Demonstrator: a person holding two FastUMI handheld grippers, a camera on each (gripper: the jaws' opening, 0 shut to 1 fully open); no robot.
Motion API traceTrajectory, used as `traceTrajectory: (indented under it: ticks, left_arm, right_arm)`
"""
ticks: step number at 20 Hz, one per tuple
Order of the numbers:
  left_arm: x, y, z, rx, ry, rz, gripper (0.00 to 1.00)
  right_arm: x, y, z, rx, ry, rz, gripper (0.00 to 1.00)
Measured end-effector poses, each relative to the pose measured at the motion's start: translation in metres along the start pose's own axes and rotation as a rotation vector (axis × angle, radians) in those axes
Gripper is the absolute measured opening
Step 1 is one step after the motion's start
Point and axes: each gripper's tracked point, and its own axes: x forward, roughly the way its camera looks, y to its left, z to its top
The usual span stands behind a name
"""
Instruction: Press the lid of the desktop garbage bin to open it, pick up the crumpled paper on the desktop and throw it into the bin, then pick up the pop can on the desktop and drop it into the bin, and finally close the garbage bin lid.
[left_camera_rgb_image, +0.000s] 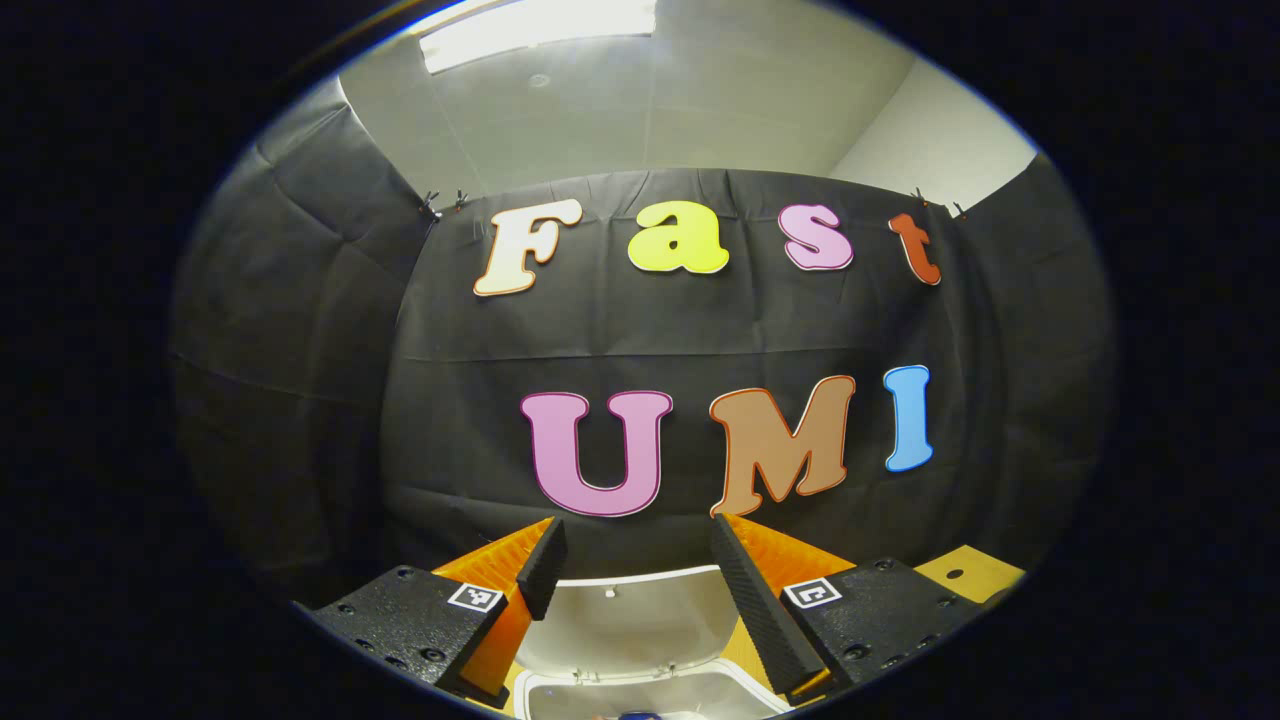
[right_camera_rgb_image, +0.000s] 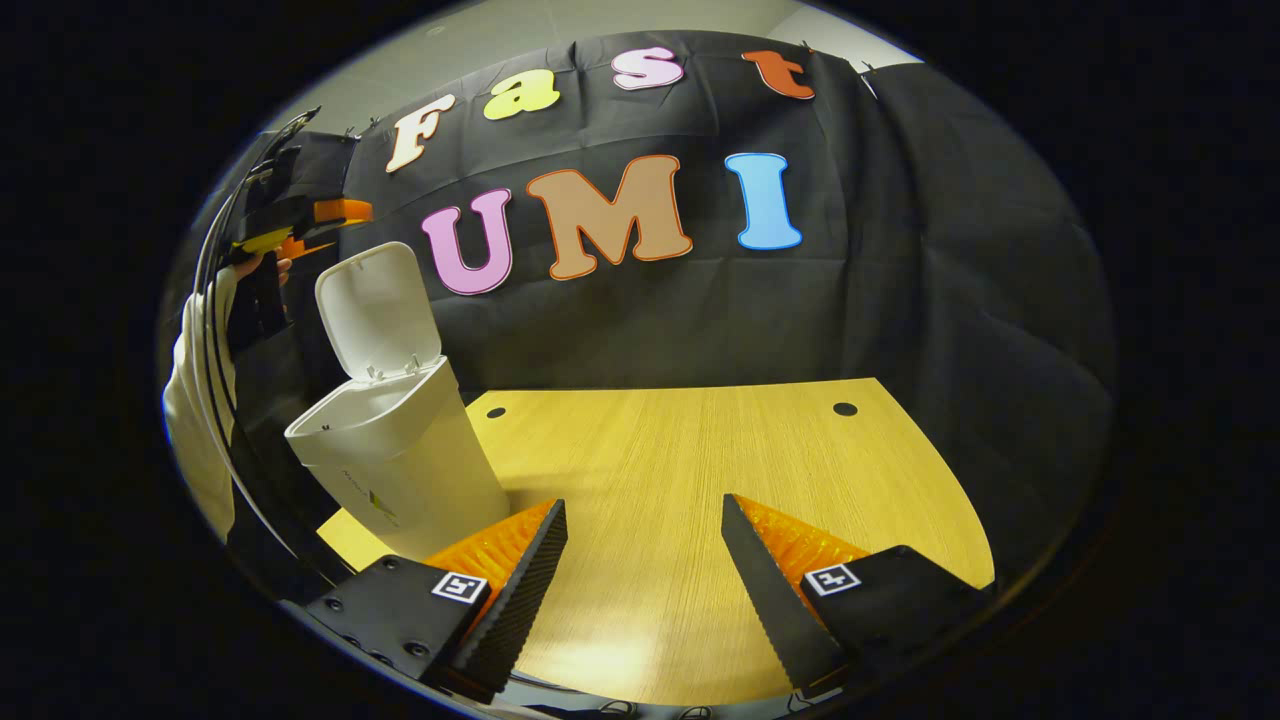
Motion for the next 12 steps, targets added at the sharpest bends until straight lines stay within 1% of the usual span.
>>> traceTrajectory:
  ticks: [2,3,4,5,6,7,8,9,12]
  left_arm:
    - [0.013,0.003,-0.011,-0.033,0.040,0.003,0.89]
    - [0.017,0.005,-0.016,-0.050,0.059,0.011,0.86]
    - [0.020,0.007,-0.022,-0.067,0.078,0.018,0.88]
    - [0.026,0.009,-0.029,-0.082,0.097,0.024,0.86]
    - [0.030,0.011,-0.036,-0.095,0.118,0.030,0.88]
    - [0.032,0.014,-0.042,-0.081,0.131,0.048,0.86]
    - [0.034,0.017,-0.042,-0.050,0.124,0.057,0.88]
    - [0.034,0.014,-0.045,-0.042,0.132,0.053,0.84]
    - [0.028,0.011,-0.041,-0.020,0.115,0.051,0.88]
  right_arm:
    - [0.001,-0.004,-0.002,0.006,0.005,-0.012,0.99]
    - [0.001,-0.008,-0.002,0.009,0.008,-0.020,0.99]
    - [0.001,-0.011,-0.002,0.015,0.011,-0.027,0.99]
    - [0.001,-0.014,-0.003,0.021,0.011,-0.033,0.99]
    - [0.001,-0.016,-0.002,0.025,0.010,-0.037,0.99]
    - [0.001,-0.017,-0.002,0.028,0.010,-0.041,0.99]
    - [0.002,-0.018,-0.001,0.028,0.011,-0.044,0.99]
    - [0.004,-0.018,-0.001,0.029,0.012,-0.044,0.99]
    - [0.007,-0.013,-0.003,0.027,0.021,-0.028,0.99]
